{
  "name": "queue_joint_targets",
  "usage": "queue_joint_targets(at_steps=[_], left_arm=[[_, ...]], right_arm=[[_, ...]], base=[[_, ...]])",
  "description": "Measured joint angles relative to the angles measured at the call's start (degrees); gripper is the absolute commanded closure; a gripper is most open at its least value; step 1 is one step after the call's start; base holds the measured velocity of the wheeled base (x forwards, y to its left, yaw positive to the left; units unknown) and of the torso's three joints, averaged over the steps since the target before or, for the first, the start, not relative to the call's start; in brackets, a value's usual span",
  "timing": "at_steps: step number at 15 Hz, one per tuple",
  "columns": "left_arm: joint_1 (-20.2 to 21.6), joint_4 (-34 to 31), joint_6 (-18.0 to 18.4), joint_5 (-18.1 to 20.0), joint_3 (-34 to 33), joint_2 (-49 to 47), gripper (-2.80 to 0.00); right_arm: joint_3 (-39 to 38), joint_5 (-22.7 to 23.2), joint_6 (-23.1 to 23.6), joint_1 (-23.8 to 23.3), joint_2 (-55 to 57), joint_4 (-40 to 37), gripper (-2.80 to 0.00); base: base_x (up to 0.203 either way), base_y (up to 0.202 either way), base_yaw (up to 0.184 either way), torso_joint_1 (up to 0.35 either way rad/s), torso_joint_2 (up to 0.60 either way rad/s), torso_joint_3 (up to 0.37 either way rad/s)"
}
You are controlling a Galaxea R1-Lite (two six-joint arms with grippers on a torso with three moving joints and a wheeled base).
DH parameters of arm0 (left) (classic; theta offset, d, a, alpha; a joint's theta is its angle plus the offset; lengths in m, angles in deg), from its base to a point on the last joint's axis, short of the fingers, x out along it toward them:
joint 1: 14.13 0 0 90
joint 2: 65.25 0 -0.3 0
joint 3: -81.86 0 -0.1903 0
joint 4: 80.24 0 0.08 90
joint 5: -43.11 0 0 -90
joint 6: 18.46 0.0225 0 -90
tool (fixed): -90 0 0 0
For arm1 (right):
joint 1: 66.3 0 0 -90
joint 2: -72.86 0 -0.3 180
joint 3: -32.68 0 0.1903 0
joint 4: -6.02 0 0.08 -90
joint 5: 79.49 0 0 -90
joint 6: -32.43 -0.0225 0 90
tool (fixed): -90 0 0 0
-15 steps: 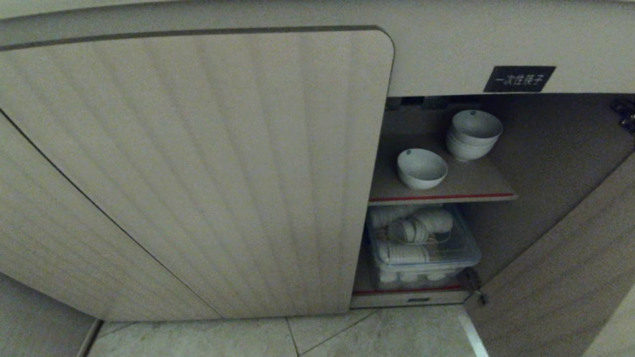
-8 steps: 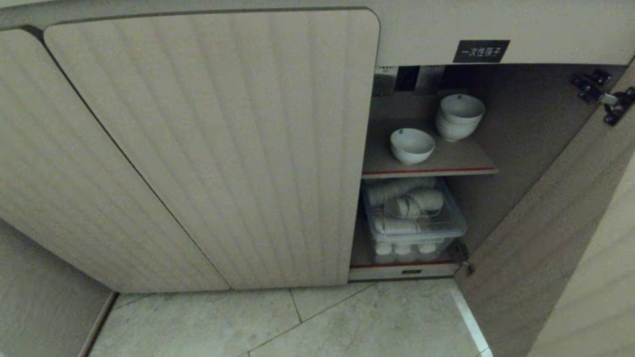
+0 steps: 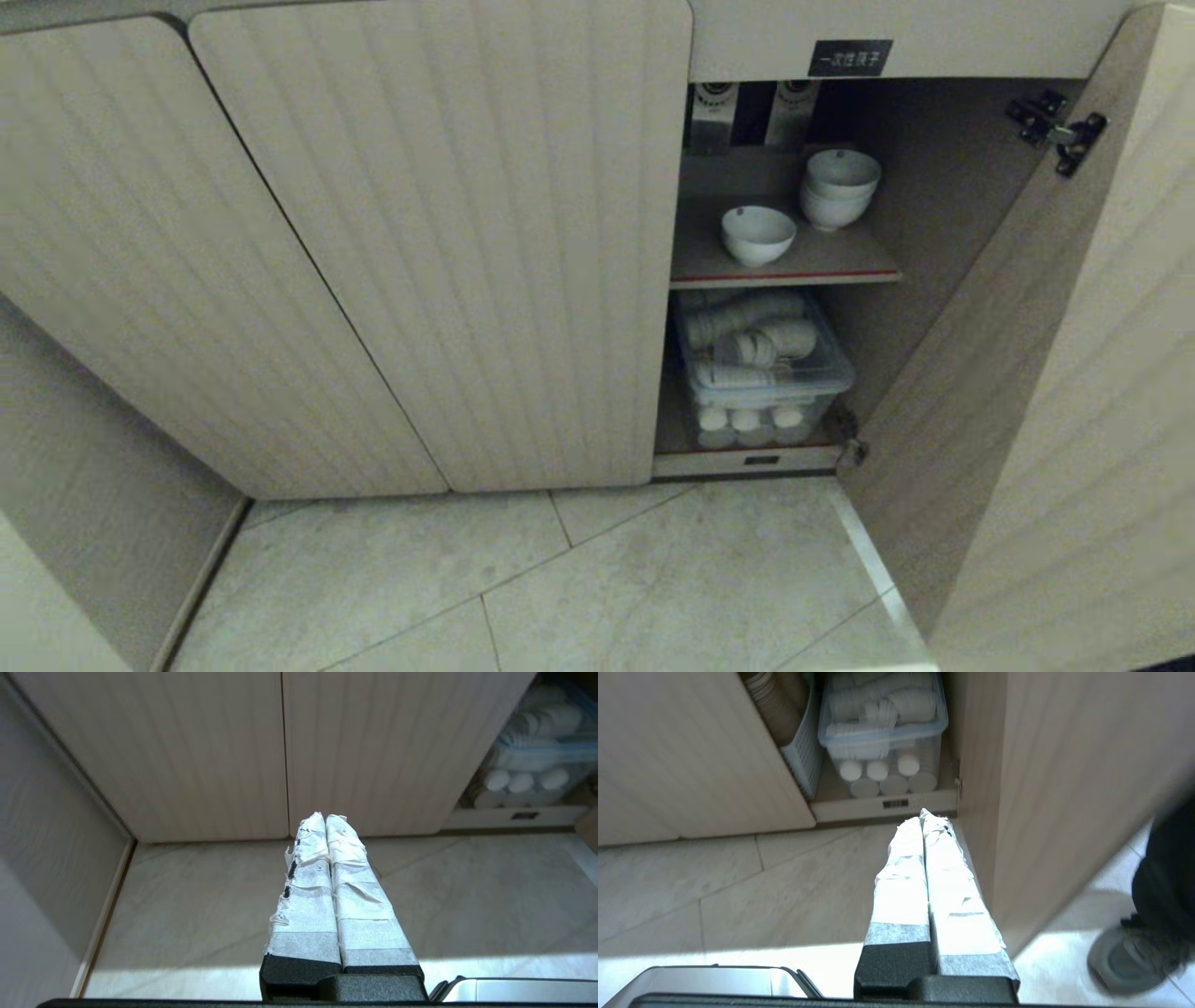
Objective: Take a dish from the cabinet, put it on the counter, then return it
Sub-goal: Close the cabinet door
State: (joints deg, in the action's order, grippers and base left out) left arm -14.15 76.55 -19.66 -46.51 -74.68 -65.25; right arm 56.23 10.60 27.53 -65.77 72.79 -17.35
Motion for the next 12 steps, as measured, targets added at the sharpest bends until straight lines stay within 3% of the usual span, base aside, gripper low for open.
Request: queue_joint_targets(at_steps=[4,12], left_arm=[[-0.02,-0.02,-0.02,-0.02,0.00,0.00,0.00],[-0.02,0.00,0.01,-0.08,0.00,0.00,0.00]], right_arm=[[0.00,0.00,0.05,0.00,0.00,0.00,0.00],[0.00,-0.04,0.09,-0.01,0.00,0.00,0.00]], base=[[-0.180,0.000,-0.001,0.003,0.00,0.004],[0.000,0.000,0.000,0.000,0.00,0.000]])
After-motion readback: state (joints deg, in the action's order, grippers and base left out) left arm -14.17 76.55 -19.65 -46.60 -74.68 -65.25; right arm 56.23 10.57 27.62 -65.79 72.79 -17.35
